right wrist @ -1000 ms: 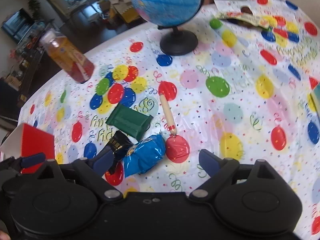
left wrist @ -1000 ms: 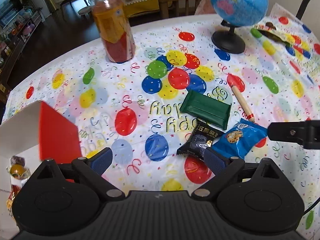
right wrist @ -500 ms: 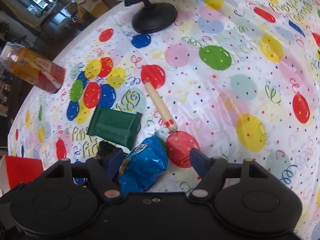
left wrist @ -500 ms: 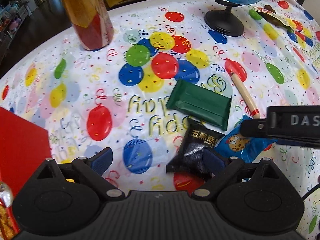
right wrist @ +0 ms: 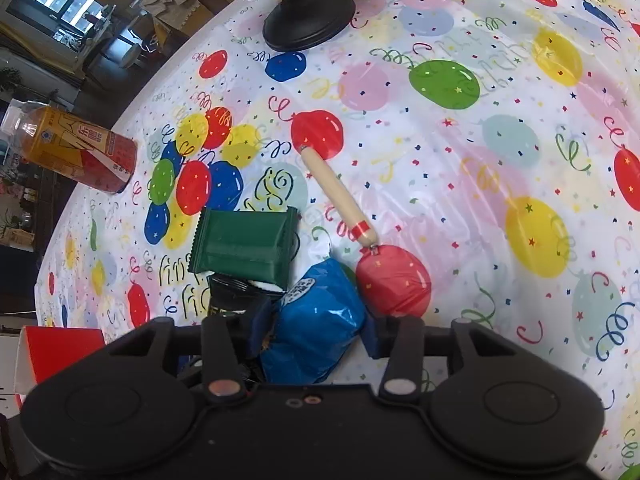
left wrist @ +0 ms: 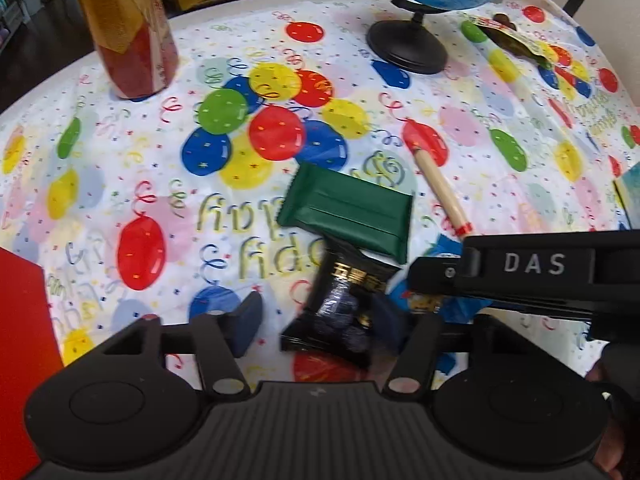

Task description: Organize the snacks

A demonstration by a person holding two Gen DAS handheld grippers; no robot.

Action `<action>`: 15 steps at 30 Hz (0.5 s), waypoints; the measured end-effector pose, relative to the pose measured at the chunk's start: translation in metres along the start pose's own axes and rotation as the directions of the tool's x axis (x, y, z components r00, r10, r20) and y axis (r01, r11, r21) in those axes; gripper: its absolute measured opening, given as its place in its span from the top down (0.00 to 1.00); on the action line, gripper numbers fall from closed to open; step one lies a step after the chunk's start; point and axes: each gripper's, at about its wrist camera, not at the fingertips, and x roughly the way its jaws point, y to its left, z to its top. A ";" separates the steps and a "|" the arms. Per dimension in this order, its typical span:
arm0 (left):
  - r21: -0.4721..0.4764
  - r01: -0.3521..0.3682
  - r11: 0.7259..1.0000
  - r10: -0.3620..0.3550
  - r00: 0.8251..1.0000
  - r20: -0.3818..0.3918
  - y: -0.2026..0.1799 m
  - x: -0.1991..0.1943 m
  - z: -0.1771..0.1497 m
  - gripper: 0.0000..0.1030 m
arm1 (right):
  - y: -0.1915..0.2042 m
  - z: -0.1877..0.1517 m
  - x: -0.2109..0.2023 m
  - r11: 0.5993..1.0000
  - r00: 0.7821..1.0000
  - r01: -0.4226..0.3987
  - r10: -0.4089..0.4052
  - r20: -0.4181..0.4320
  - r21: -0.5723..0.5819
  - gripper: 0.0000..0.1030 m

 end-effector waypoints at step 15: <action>-0.065 0.012 0.998 -0.012 1.000 0.007 0.009 -0.019 -0.019 0.92 | -0.009 -0.015 -0.031 0.997 0.999 -0.037 0.039 0.036 -0.063 0.67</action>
